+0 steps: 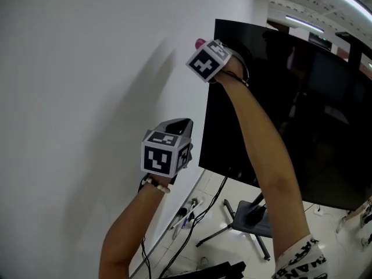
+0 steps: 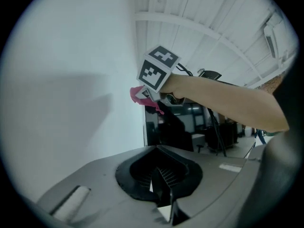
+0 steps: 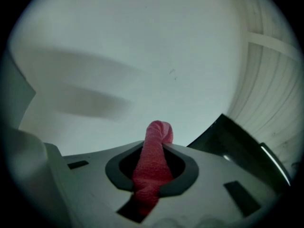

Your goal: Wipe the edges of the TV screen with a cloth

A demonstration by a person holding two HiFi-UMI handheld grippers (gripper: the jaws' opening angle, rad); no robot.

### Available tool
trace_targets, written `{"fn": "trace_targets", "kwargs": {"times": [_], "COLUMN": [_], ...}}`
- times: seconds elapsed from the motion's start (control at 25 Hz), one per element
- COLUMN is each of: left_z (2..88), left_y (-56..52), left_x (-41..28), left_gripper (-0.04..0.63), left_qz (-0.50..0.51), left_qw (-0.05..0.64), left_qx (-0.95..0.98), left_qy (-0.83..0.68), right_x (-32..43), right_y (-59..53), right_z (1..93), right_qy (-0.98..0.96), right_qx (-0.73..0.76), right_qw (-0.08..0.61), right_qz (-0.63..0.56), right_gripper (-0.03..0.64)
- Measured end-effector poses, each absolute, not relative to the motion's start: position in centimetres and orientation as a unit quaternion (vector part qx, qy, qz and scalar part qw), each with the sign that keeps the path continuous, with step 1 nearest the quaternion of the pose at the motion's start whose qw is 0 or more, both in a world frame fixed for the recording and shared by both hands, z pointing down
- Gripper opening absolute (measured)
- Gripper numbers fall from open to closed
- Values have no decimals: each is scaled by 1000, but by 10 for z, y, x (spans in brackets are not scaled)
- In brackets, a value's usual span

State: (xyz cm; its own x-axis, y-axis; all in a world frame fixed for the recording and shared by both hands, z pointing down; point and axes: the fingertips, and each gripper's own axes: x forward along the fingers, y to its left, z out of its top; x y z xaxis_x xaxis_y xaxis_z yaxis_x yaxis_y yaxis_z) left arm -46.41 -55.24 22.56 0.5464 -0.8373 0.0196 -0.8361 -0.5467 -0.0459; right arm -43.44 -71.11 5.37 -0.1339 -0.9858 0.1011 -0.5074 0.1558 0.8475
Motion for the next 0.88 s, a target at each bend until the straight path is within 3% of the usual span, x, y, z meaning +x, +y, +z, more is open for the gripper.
{"fn": "trace_targets", "kwargs": {"times": [0.36, 0.64, 0.88], "left_z": [275, 299, 320], "left_y": [-564, -566, -559], "left_x": [-461, -464, -471], "left_gripper": [0, 0, 0], "left_qz": [-5, 6, 5], "left_qw": [-10, -18, -27], "left_qx": [-874, -871, -870], "left_qy": [485, 491, 493], "right_x": [-420, -405, -392], "right_y": [-709, -704, -707], "right_z": [135, 183, 222], "right_qy": [-717, -762, -776], "right_qx": [612, 629, 629], "right_qw": [206, 68, 3], "right_qz": [-264, -139, -50], "right_gripper": [63, 63, 63]}}
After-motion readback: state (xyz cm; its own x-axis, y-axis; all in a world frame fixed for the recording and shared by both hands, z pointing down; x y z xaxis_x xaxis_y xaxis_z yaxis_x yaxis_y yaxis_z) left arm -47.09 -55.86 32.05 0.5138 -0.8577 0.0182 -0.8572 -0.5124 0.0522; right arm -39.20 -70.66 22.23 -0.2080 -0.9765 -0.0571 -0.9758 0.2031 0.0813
